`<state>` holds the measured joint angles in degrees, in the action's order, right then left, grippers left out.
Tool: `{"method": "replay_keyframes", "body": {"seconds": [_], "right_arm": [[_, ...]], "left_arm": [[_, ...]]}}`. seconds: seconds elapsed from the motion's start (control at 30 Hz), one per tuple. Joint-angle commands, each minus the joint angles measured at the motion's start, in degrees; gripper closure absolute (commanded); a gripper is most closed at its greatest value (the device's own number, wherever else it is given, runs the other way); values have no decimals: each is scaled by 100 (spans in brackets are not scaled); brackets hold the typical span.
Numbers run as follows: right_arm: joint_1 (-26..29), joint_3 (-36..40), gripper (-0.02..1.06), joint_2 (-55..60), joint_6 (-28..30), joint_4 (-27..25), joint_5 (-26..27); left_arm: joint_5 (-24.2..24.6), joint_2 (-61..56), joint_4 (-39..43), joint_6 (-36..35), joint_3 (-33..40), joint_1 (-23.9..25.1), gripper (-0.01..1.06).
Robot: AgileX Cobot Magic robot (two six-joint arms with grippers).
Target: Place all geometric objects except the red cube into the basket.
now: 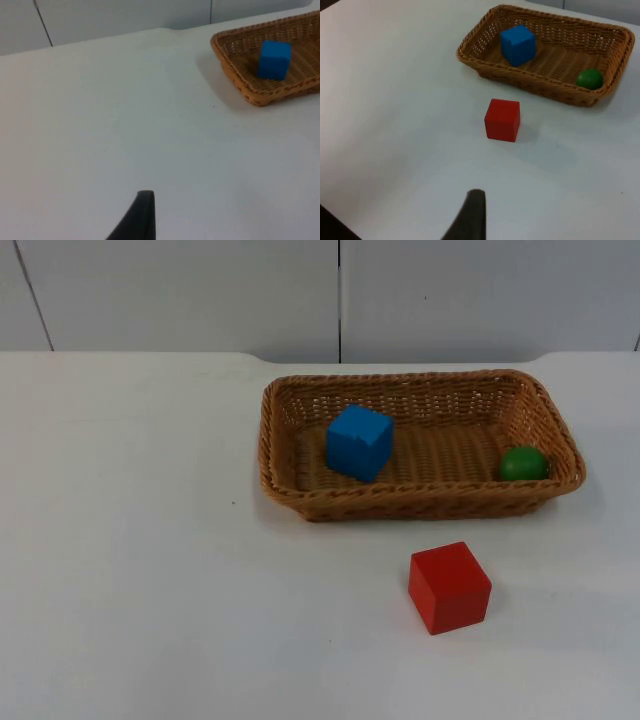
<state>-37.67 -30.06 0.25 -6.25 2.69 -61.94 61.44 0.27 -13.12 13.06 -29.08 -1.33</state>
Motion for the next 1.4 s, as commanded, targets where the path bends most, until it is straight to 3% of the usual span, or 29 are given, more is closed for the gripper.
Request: {"method": "replay_keyframes", "body": {"seconds": [0.0,0.37,0.67,0.73,0.93,1.37], "right_arm": [[-21,38,21,-25,70,24,10],[-21,38,21,-25,16,77,10],[-21,38,21,-25,-98,164,2],[-21,38,19,-25,-98,164,2],[-21,38,-1,-25,-98,164,2],[-21,38,-1,-25,-148,204,2]], "left_arm": [[72,-27,14,-48,62,25,0],[72,-27,46,-96,62,25,0],[17,-27,556,-820,74,25,0],[17,-27,556,-820,74,25,0],[17,-27,556,-820,74,25,0],[17,-27,591,-738,74,25,0]]}}
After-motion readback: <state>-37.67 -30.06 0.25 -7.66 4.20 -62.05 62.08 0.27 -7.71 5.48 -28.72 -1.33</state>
